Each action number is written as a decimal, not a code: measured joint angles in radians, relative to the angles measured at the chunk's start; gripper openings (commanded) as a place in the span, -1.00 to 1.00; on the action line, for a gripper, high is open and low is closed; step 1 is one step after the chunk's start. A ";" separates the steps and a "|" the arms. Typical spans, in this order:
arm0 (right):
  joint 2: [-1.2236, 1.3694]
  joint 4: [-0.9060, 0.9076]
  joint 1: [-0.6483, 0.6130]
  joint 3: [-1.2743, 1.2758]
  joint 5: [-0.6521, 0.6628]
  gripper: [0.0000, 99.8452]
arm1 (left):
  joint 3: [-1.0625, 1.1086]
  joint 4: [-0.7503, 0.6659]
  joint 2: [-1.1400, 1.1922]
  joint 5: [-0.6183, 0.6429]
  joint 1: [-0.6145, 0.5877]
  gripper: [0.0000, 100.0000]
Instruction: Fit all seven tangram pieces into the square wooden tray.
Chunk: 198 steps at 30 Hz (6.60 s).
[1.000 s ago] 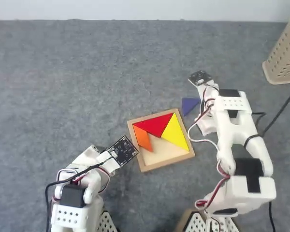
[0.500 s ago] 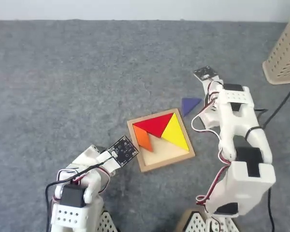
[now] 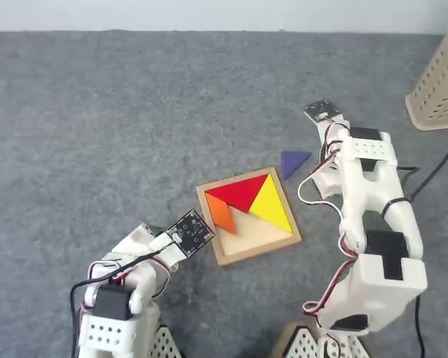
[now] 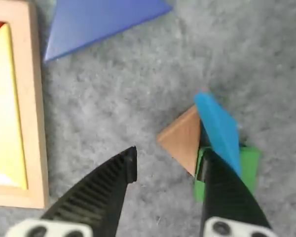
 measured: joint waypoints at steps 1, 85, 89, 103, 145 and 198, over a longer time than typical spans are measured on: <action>0.000 -0.005 0.000 0.000 0.000 -0.56 | 0.000 0.000 0.000 0.000 0.000 -0.95; -0.255 -0.048 -0.535 0.183 0.446 -1.00 | 0.000 0.000 0.000 0.000 0.000 -0.95; -0.255 -0.046 -0.474 0.183 0.198 -0.99 | 0.000 0.000 0.000 0.000 0.000 -0.95; -0.256 -0.140 -0.476 0.315 -0.350 -0.99 | 0.000 0.000 0.000 0.000 0.000 -0.95; -0.341 -0.325 -0.661 0.474 -0.288 -0.61 | 0.000 0.000 0.000 0.000 0.000 -0.95; -0.373 -0.226 -0.661 0.468 -0.287 -0.92 | 0.000 0.000 0.000 0.000 0.000 -0.95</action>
